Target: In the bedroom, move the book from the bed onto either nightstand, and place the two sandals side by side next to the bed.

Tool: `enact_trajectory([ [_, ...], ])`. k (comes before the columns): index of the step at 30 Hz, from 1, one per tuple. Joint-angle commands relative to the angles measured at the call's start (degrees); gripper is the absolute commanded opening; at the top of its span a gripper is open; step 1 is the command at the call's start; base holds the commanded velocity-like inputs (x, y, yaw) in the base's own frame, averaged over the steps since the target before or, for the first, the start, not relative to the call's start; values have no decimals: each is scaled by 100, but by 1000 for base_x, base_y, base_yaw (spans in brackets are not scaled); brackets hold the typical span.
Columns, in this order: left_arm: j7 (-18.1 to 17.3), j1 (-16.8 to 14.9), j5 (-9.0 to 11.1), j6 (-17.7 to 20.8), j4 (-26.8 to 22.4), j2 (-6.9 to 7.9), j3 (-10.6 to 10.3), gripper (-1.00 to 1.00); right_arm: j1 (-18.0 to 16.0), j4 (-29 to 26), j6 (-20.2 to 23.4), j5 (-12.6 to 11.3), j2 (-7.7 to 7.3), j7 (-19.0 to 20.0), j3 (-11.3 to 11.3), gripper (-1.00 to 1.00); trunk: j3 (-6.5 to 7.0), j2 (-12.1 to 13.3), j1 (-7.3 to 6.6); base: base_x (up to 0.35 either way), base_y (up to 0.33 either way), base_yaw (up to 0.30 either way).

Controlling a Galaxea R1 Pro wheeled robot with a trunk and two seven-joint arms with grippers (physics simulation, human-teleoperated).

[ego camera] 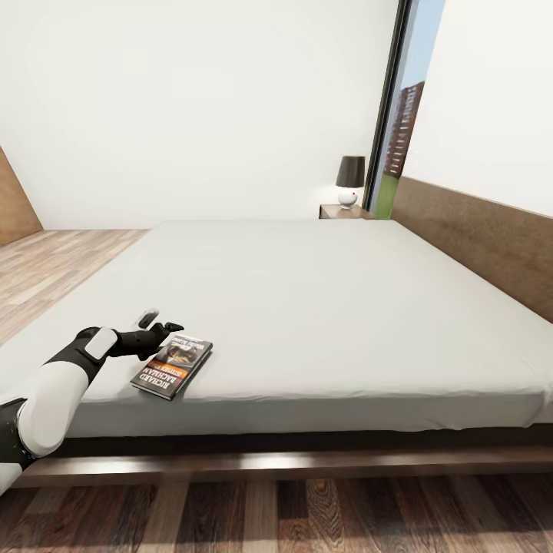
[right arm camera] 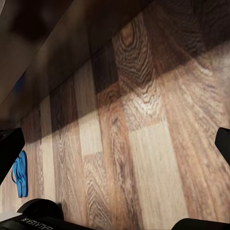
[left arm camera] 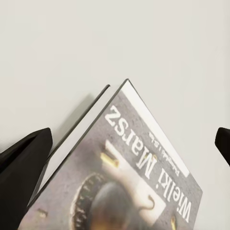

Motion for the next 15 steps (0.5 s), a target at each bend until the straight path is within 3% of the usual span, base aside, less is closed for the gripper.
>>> enact_trajectory([
  [1,4,0,-103,31,2,0,-8,100,-7,17,-51,-28,3,19,47,100,-6,-2,-1,0,0,0],
  [15,4,0,-103,31,1,0,-9,100,-7,17,-51,-28,3,19,48,100,-6,-2,-1,0,-1,0],
])
